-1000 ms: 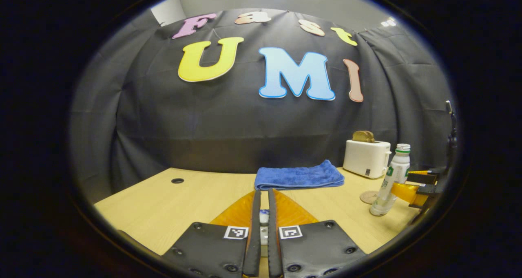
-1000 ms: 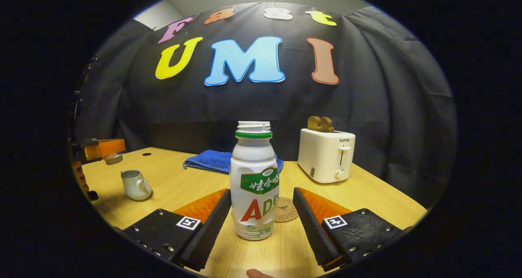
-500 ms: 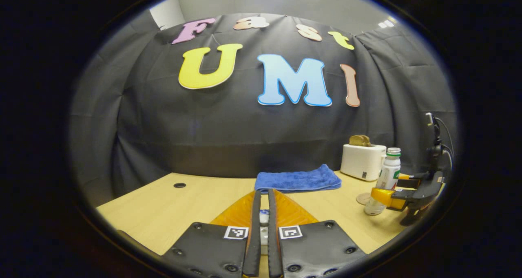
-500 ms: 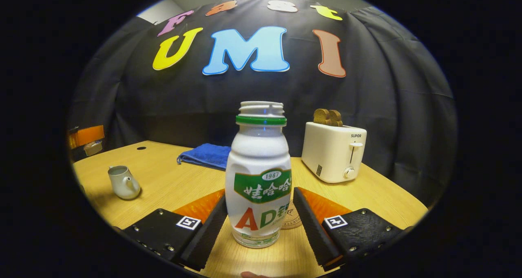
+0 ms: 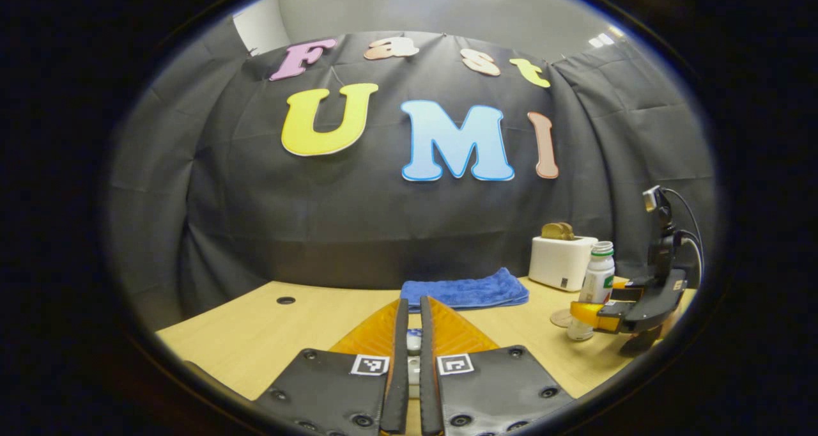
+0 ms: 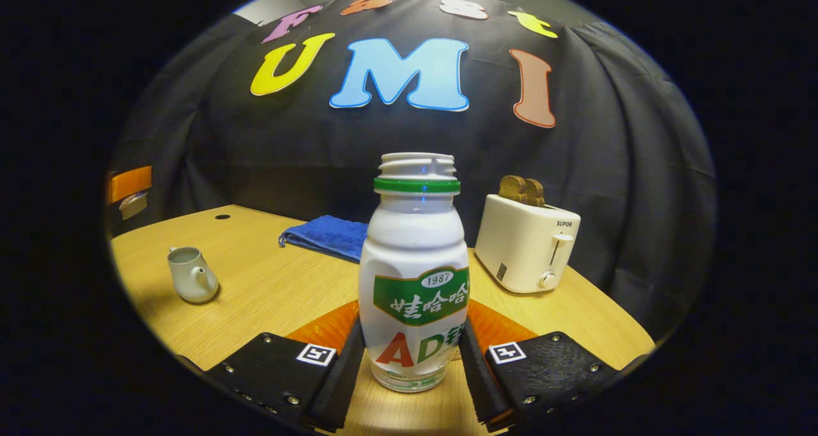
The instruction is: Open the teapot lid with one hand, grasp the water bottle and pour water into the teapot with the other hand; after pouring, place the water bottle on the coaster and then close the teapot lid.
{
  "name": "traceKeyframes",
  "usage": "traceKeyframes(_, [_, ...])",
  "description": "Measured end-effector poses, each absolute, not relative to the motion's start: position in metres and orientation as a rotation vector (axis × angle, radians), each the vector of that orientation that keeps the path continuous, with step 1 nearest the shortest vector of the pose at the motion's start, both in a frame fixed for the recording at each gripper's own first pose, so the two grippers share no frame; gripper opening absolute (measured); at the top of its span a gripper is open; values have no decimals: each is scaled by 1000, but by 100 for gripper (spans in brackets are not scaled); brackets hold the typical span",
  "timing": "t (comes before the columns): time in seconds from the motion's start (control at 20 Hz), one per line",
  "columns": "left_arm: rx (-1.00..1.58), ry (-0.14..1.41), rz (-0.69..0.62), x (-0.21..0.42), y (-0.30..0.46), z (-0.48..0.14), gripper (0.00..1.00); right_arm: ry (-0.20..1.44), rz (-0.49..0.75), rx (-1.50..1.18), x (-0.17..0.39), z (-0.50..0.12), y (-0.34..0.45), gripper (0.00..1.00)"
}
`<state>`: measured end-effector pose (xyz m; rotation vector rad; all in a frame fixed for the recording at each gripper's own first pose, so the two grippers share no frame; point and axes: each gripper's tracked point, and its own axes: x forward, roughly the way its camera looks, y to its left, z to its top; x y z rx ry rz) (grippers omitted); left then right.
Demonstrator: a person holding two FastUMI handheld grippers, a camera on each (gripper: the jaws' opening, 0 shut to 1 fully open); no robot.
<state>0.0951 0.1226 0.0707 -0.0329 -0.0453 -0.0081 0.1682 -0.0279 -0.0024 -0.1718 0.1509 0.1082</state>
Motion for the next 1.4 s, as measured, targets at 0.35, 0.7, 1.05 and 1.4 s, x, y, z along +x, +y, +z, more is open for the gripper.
traceKeyframes(0.35, [-79,-66,-28,66,125,73,17,142,171,-314,152,14,13,72])
traceKeyframes(0.7, [-89,-41,7,40,155,61,13,130,202,-590,150,16,66,72])
traceKeyframes(1.05, [-35,-53,49,10,181,65,17,138,229,-802,154,3,102,72])
traceKeyframes(1.4, [-37,-52,60,-3,193,67,17,144,237,-1007,172,-10,119,73])
